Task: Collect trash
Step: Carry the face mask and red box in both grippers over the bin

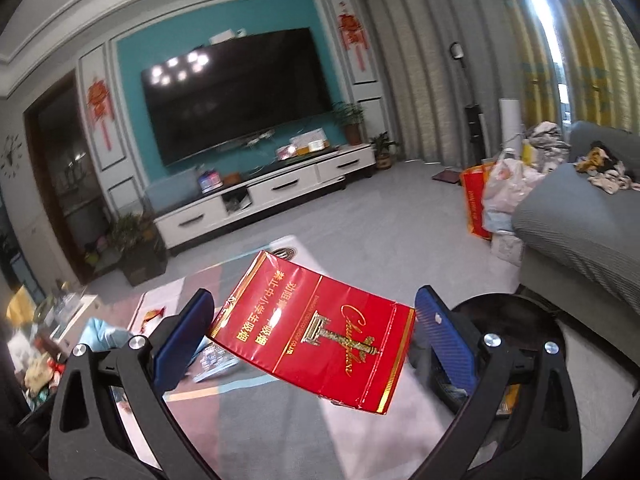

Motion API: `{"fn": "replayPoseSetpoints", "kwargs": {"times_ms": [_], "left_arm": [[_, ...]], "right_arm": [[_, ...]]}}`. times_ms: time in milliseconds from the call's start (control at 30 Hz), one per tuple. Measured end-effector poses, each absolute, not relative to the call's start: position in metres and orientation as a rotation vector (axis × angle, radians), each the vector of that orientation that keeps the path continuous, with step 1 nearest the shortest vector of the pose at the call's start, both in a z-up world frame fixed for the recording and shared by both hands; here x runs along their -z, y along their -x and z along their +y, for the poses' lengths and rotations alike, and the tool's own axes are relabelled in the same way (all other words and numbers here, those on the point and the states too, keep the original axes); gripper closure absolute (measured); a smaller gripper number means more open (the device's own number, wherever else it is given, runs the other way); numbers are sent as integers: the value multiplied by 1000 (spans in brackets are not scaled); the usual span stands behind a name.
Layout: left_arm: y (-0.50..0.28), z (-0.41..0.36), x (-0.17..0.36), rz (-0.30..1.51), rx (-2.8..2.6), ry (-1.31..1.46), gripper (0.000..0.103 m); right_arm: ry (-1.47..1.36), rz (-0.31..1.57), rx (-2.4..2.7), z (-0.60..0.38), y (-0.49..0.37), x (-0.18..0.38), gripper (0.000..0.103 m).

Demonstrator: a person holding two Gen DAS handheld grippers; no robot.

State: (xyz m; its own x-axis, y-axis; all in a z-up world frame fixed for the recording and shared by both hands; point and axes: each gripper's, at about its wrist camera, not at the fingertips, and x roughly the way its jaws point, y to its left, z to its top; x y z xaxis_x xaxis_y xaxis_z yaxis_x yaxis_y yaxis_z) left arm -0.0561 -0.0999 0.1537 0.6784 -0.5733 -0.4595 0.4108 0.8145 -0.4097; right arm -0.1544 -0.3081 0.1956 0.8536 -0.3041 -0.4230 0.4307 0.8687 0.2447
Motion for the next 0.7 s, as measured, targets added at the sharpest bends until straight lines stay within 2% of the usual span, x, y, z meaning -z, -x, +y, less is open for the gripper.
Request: {"fn": "replayPoseSetpoints", "kwargs": {"times_ms": [400,700], "left_arm": [[74,-212,-148,702,717,218,82],[69,-261,-130,787,782,189,82]], "right_arm": [[-431,387,593,-379,196,-179,5],[-533,440,654,-413,210,-151,5]]}}
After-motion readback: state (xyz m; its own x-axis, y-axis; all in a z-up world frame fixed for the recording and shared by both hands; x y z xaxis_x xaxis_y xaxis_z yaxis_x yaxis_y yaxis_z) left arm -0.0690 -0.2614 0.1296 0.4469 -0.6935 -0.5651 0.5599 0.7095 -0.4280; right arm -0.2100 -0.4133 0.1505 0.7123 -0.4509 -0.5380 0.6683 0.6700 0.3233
